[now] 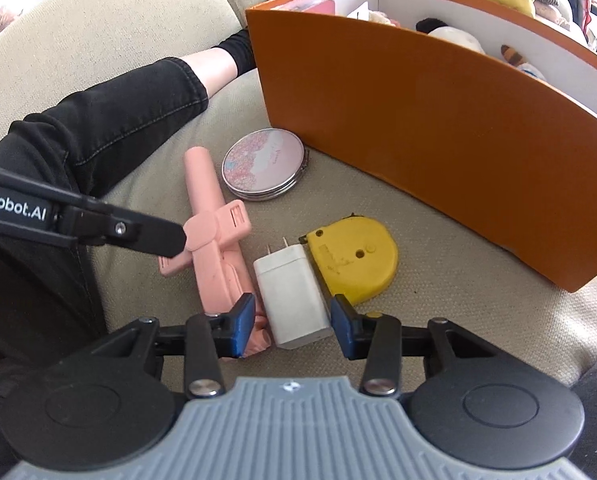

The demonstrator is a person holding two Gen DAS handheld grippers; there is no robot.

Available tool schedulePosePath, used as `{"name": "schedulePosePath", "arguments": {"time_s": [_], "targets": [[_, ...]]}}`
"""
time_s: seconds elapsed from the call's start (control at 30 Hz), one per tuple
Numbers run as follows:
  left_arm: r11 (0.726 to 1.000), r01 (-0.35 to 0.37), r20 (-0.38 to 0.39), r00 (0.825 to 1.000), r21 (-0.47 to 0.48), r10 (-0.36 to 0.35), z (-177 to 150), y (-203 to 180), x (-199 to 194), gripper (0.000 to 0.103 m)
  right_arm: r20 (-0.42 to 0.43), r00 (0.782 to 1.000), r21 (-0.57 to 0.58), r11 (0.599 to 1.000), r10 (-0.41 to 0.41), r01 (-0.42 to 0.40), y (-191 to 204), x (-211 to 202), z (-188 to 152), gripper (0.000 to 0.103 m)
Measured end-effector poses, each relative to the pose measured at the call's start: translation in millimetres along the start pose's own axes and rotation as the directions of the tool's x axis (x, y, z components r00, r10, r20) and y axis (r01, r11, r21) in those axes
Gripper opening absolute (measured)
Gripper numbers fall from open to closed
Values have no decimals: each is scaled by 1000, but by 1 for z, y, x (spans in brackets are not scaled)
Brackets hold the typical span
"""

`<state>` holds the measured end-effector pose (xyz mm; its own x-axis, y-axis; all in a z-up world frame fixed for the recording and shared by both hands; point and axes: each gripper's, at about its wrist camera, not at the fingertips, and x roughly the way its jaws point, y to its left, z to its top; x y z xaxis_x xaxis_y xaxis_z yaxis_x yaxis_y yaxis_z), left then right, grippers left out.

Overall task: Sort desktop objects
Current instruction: 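Reach the left gripper to the pink compact while the right gripper reaches the yellow tape measure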

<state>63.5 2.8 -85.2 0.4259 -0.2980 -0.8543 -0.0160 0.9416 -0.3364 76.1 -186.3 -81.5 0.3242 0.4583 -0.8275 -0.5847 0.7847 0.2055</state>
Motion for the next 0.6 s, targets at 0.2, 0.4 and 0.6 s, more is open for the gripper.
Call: {"name": "schedulePosePath", "arguments": {"time_s": [0.2, 0.4, 0.6], "targets": [[996, -44, 24, 999, 84, 42, 21, 3, 5, 34, 65, 996, 82, 995, -61, 56, -19, -10, 11, 45], [983, -93, 45, 995, 157, 87, 45, 6, 23, 66, 42, 992, 189, 976, -117, 107, -44, -1, 19, 49], [984, -86, 11, 996, 154, 85, 67, 14, 49, 68, 8, 998, 250, 966, -70, 65, -58, 10, 19, 49]]}}
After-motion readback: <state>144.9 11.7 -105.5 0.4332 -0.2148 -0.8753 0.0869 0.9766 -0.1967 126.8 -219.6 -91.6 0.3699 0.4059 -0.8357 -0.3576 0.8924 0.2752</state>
